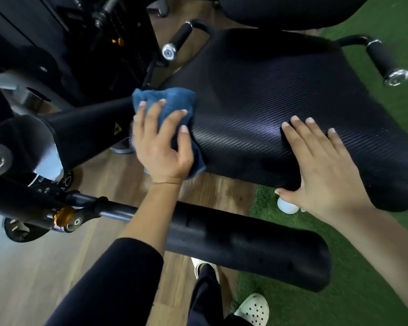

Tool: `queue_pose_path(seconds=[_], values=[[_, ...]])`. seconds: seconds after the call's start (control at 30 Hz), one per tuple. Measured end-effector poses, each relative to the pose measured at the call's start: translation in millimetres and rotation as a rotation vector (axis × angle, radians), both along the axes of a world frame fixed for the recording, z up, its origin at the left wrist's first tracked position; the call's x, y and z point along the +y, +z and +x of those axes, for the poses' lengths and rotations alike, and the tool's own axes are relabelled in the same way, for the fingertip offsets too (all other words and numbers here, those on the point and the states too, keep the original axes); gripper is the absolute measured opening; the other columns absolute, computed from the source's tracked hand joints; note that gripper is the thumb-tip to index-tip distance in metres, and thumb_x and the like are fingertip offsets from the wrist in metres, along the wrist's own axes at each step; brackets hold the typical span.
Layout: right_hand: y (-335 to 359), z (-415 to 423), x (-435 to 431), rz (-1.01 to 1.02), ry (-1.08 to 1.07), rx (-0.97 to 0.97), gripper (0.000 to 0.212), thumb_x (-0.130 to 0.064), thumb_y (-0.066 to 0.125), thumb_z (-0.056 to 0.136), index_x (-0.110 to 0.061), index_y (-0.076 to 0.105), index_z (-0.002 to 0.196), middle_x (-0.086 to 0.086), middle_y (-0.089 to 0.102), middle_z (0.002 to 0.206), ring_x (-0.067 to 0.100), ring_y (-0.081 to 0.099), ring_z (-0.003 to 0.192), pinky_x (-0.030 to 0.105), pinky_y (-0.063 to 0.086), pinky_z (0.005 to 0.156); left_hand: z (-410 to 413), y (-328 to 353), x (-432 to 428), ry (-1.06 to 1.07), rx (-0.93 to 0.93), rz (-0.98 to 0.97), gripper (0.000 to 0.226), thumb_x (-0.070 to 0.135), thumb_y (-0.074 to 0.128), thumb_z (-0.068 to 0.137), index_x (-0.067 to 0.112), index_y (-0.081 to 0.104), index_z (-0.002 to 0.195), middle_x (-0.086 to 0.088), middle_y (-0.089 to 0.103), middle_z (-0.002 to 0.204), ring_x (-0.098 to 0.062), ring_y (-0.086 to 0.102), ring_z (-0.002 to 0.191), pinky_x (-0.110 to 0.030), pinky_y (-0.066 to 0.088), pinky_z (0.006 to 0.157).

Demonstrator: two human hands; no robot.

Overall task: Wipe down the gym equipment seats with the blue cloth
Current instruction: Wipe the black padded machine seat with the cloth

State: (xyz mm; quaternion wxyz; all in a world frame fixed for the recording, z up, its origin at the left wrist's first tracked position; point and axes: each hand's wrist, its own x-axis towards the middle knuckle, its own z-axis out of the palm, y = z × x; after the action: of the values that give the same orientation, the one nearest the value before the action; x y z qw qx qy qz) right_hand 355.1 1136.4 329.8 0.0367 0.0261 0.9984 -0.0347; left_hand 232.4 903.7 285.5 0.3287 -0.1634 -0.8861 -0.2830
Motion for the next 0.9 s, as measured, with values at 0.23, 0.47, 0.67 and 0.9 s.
queue_pose_path(seconds=[0.23, 0.47, 0.67, 0.9], values=[[-3.1, 1.1, -1.9, -0.006, 0.009, 0.032, 0.121, -0.042, 0.089, 0.053, -0.009, 0.024, 0.149, 0.011, 0.026, 0.156, 0.031, 0.022, 0.144, 0.052, 0.020, 0.116, 8.4, -0.6, 0.2, -0.318, 0.084, -0.216, 0.030, 0.022, 0.054, 0.089, 0.011, 0.070, 0.111, -0.019, 0.061, 0.121, -0.043, 0.053, 0.117, -0.051, 0.040, 0.101], [-1.9, 26.1, 23.8, 0.018, -0.026, 0.068, 0.122, -0.044, 0.089, 0.052, -0.009, 0.023, 0.148, 0.012, 0.027, 0.154, 0.031, 0.023, 0.144, 0.054, 0.020, 0.115, -10.2, -7.7, -36.6, -0.044, 0.052, -0.147, 0.029, 0.022, 0.052, 0.090, 0.009, 0.067, 0.112, -0.020, 0.057, 0.124, -0.044, 0.047, 0.120, -0.048, 0.034, 0.106], [5.7, 60.7, 65.2, 0.013, -0.196, 0.089, 0.128, -0.046, 0.089, 0.049, -0.007, 0.021, 0.149, 0.017, 0.022, 0.155, 0.033, 0.018, 0.145, 0.055, 0.016, 0.116, 19.8, -6.6, 22.8, -0.115, 0.089, -0.115, 0.026, 0.023, 0.053, 0.090, 0.015, 0.070, 0.108, -0.016, 0.060, 0.121, -0.041, 0.046, 0.121, -0.053, 0.038, 0.101], [-5.4, 89.2, 94.4, -0.004, -0.249, 0.124, 0.122, -0.038, 0.090, 0.052, -0.003, 0.023, 0.148, 0.019, 0.024, 0.154, 0.035, 0.020, 0.144, 0.055, 0.018, 0.115, 74.8, 1.3, 125.9, -0.296, 0.057, -0.093, 0.025, 0.022, 0.055, 0.087, 0.017, 0.075, 0.101, -0.012, 0.066, 0.116, -0.040, 0.053, 0.116, -0.054, 0.043, 0.092]])
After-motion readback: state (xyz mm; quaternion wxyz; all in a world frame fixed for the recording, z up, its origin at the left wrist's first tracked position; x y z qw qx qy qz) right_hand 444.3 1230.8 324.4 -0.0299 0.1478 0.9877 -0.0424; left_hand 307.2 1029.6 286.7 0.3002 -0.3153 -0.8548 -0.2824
